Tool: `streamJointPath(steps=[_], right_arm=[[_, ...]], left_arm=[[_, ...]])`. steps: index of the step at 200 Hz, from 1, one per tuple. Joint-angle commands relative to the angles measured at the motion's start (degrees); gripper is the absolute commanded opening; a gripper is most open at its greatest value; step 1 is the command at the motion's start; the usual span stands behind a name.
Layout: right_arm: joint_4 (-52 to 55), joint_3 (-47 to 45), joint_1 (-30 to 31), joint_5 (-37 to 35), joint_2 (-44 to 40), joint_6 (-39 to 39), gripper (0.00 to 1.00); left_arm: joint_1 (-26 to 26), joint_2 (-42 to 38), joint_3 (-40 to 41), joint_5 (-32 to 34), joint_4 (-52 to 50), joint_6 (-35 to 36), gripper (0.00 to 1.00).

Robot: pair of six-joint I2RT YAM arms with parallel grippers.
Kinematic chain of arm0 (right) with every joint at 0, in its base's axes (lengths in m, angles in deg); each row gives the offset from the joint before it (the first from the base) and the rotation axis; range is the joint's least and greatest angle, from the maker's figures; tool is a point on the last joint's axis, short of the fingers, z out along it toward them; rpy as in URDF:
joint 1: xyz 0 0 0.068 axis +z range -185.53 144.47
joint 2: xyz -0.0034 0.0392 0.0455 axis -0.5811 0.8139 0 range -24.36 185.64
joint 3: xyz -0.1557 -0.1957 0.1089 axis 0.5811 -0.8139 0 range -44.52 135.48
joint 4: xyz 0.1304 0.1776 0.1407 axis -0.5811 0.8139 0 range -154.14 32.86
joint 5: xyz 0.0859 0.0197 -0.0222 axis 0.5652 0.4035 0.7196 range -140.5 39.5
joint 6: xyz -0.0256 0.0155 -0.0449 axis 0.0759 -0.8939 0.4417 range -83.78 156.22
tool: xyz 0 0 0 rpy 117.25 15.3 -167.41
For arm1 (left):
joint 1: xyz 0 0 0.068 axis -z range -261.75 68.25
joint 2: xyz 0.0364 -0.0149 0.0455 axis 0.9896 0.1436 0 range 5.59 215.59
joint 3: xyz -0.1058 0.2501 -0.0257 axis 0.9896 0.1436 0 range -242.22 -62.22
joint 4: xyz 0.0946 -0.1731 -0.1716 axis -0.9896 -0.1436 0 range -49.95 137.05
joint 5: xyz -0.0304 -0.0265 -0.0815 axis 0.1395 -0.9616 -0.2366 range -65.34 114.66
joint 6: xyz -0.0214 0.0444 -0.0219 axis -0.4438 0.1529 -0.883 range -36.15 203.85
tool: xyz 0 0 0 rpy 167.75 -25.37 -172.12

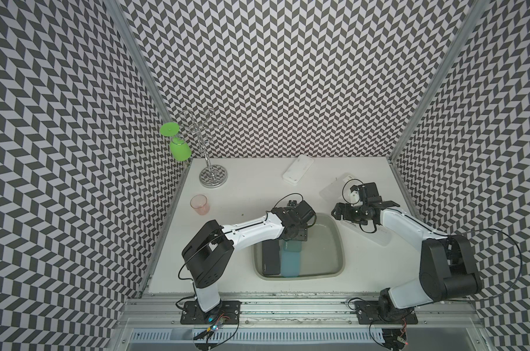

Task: Put the pencil case into the storage box
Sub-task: Place the pencil case at the storage box.

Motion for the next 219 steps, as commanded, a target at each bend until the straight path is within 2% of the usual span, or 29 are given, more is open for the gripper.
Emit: streamJointPath(steps=[1, 40, 61, 140, 171, 219], right_arm=[[-2.13, 0.06, -0.05, -0.61, 0.47, 0.13, 0.97], [-1.41, -0.11, -0.06, -1.54, -0.30, 0.34, 0.97], [-1.24, -0.41, -0.07, -1.78, -0.51, 0.28, 0.97], [-1.76, -1.34, -0.05, -1.37, -1.83, -0.25, 0.97], [-1.60, -1.35, -0.07, -1.22, -2.19, 0.01, 0.97], [-1.58, -2.11, -0.10, -1.51, -3.30, 0.24, 0.97]], left_arm=[[-0.08, 3.70, 0.04, -1.60, 0.77, 0.94, 0.78], [0.05, 4.99, 0.32, -2.45, 1.28, 1.55, 0.81], [0.01, 4.66, 0.40, -2.19, 0.93, 1.82, 0.78], [0.71, -0.07, -7.23, 5.37, -7.20, 2.43, 0.74], [1.24, -0.68, -9.22, 5.71, -8.50, 2.46, 0.73], [6.88, -1.10, -9.25, 2.00, -9.36, -3.16, 0.73]])
